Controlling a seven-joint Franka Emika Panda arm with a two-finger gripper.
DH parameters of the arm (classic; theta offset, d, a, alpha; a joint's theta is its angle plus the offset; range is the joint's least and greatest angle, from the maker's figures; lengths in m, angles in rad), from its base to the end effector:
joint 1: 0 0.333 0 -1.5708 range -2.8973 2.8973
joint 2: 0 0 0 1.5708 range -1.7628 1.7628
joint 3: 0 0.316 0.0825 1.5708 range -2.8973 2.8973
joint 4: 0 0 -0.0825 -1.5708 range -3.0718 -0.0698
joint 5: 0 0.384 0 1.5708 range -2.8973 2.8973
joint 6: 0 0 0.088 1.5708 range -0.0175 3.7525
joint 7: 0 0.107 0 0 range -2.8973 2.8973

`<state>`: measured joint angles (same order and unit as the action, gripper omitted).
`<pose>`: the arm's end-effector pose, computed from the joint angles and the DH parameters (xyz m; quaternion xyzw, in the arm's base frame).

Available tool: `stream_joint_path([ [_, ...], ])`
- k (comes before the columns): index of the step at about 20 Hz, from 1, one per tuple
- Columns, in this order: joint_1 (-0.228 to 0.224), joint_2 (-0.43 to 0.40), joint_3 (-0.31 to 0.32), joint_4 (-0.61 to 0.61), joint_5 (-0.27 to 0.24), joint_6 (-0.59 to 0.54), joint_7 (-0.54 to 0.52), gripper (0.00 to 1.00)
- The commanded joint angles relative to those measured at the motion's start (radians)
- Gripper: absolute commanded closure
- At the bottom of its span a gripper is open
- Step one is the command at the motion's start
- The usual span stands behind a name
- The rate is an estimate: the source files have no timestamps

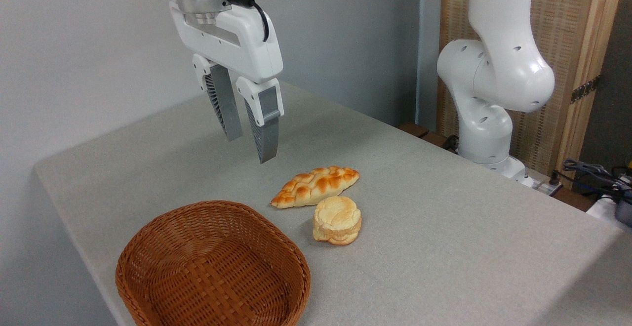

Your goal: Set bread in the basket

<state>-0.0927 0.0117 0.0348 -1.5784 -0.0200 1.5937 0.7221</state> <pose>0.5590 -0.0346 0.6164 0.9249 -0.3800 0.0049 0.0087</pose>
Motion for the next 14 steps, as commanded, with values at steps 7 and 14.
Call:
stream_joint_path([
  [7, -0.009, -0.030, 0.005, -0.057, -0.005, 0.002, 0.000, 0.00],
  [14, -0.047, -0.169, 0.004, -0.296, -0.038, 0.127, -0.003, 0.00],
])
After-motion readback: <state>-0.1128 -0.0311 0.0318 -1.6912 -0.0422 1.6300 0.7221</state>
